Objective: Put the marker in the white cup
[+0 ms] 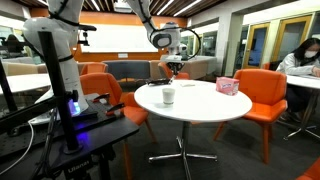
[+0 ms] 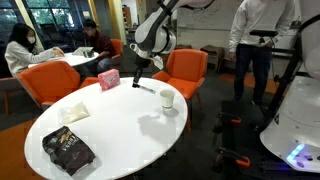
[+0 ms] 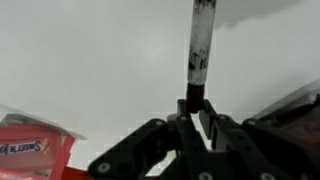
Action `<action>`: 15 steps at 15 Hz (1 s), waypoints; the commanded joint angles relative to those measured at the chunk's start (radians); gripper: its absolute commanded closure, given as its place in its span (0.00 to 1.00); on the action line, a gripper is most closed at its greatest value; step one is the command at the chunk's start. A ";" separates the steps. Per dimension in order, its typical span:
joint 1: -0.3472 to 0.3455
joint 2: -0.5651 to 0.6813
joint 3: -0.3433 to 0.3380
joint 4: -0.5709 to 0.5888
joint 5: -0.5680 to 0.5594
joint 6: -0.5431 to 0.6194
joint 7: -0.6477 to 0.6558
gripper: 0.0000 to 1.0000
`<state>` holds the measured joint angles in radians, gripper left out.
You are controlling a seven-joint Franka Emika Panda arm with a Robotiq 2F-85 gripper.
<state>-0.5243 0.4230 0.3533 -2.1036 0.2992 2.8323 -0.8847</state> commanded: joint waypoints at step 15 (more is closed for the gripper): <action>-0.253 -0.106 0.221 -0.204 0.445 0.205 -0.504 0.95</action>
<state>-0.7252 0.3010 0.5096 -2.3043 0.6775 2.9894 -1.2939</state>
